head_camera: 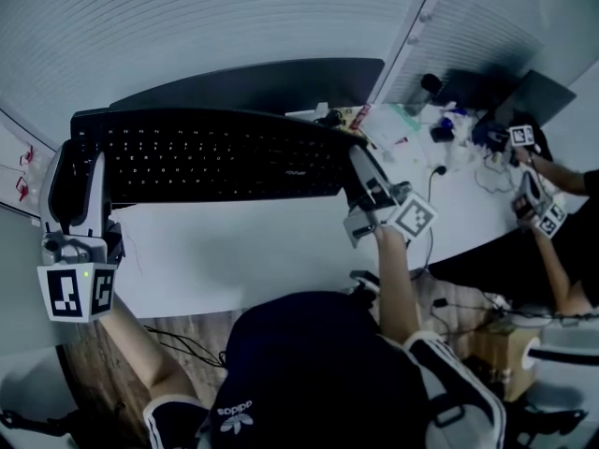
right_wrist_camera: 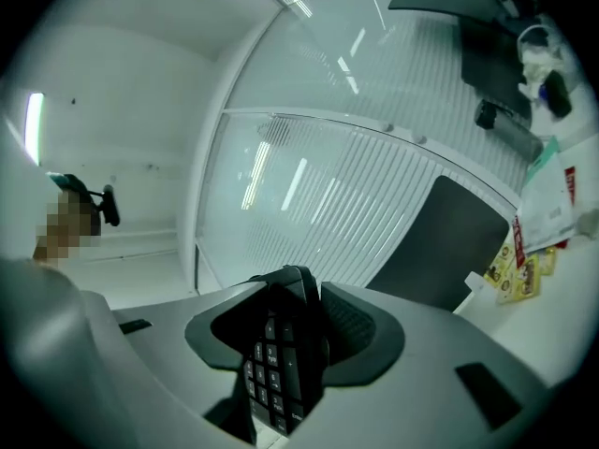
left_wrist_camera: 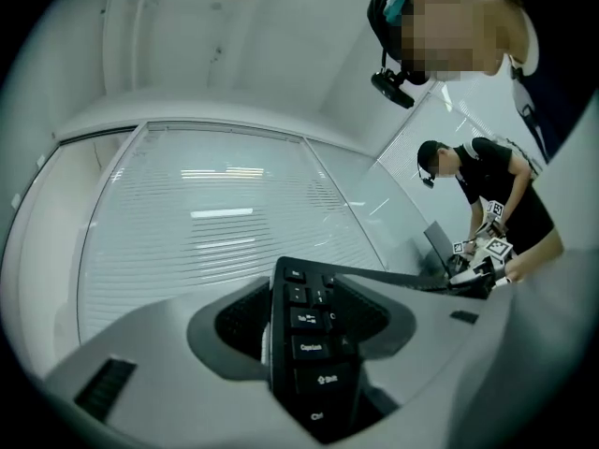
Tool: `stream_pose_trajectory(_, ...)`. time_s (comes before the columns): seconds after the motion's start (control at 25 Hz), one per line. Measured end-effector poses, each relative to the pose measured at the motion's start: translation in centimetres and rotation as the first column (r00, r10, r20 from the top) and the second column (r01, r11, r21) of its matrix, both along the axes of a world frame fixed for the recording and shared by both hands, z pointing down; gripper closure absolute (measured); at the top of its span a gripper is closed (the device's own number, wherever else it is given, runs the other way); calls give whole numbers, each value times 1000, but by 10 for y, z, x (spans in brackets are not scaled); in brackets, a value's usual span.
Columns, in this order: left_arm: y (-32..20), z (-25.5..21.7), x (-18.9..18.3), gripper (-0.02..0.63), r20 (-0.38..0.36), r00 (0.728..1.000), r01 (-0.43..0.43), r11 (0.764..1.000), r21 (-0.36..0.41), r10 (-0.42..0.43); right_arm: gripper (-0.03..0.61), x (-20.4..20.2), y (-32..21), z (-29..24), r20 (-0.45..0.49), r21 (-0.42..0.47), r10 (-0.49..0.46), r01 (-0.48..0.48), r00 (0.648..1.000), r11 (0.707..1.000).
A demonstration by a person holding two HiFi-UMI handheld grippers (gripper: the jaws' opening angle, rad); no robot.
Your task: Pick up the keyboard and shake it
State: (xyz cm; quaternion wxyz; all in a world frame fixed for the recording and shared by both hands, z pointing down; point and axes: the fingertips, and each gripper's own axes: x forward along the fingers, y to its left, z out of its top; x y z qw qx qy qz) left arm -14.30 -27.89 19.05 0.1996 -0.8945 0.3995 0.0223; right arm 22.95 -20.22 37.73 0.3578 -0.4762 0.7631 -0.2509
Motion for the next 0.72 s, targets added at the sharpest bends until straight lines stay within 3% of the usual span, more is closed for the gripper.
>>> stream_pose_trajectory(0.72, -7, 10, -5, 400, 22, 999, -29, 999, -39, 30, 410, -2, 7, -18, -70, 0, 54, -55, 996, 999)
